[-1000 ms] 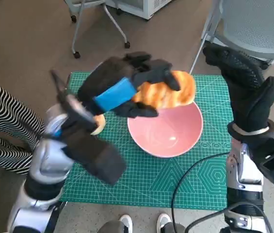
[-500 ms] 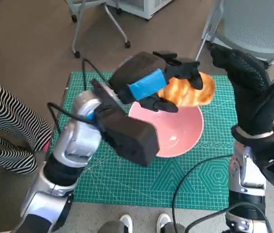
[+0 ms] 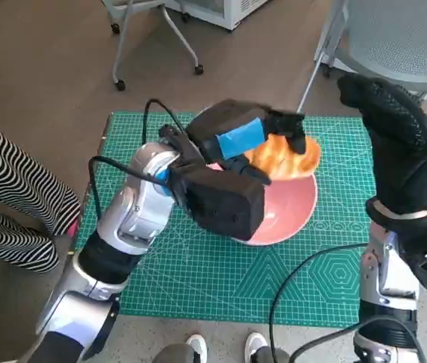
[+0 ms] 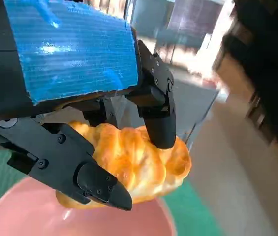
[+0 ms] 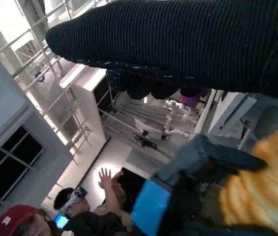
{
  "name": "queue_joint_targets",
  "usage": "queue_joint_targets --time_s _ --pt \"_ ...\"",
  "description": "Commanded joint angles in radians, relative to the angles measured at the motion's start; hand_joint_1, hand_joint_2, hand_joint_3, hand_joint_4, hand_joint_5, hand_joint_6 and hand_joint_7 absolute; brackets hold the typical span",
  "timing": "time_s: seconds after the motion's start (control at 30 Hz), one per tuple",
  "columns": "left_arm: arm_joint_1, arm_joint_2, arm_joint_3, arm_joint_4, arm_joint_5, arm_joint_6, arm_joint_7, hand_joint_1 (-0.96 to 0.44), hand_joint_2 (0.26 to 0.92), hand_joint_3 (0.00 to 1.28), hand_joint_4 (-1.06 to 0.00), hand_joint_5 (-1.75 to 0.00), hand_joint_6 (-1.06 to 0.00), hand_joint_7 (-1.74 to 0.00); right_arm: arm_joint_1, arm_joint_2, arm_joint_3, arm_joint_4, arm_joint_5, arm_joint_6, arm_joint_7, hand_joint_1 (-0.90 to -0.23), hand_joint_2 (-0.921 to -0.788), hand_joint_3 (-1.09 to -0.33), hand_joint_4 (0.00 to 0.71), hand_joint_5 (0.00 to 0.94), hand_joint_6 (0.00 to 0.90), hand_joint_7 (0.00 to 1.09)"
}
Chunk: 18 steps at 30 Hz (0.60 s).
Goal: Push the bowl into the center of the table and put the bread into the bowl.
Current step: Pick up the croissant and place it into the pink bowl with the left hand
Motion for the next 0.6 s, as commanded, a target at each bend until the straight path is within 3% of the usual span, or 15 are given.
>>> queue_joint_targets --time_s 0.03,0.13,0.23,0.43,0.6 --pt "-0.047 0.032 -0.032 -0.017 0.024 0.095 -0.123 -0.26 0.823 0.12 -0.15 -0.24 -0.12 -0.53 0.021 -0.004 -0.003 -0.003 0.003 0.020 -0.006 -0.664 -0.921 -0.628 0.124 0.005 -0.001 0.60" --pt "-0.064 0.052 -0.043 -0.033 0.026 0.141 -0.193 -0.39 0.817 0.09 -0.07 -0.08 -0.07 -0.43 0.019 -0.003 -0.003 0.000 0.004 0.020 -0.004 -0.668 -0.921 -0.628 0.124 0.005 -0.001 0.60" --pt "-0.069 0.057 -0.040 -0.042 0.025 0.154 -0.215 -0.46 0.827 0.06 -0.03 -0.03 -0.05 -0.36 0.017 -0.002 -0.002 0.003 0.007 0.021 -0.001 -0.668 -0.921 -0.627 0.124 0.005 -0.001 0.60" --pt "-0.033 0.075 -0.005 -0.070 0.007 0.117 -0.185 -0.51 0.837 0.04 0.00 0.00 -0.04 -0.32 0.011 0.000 -0.001 0.013 0.011 0.020 0.004 -0.666 -0.921 -0.623 0.125 0.005 -0.001 0.60" --pt "-0.011 0.118 0.041 -0.127 -0.030 0.130 -0.217 -0.51 0.844 0.02 0.00 0.00 -0.06 -0.28 0.008 0.003 0.003 0.014 0.012 0.020 0.005 -0.663 -0.921 -0.623 0.125 0.005 -0.001 0.60"
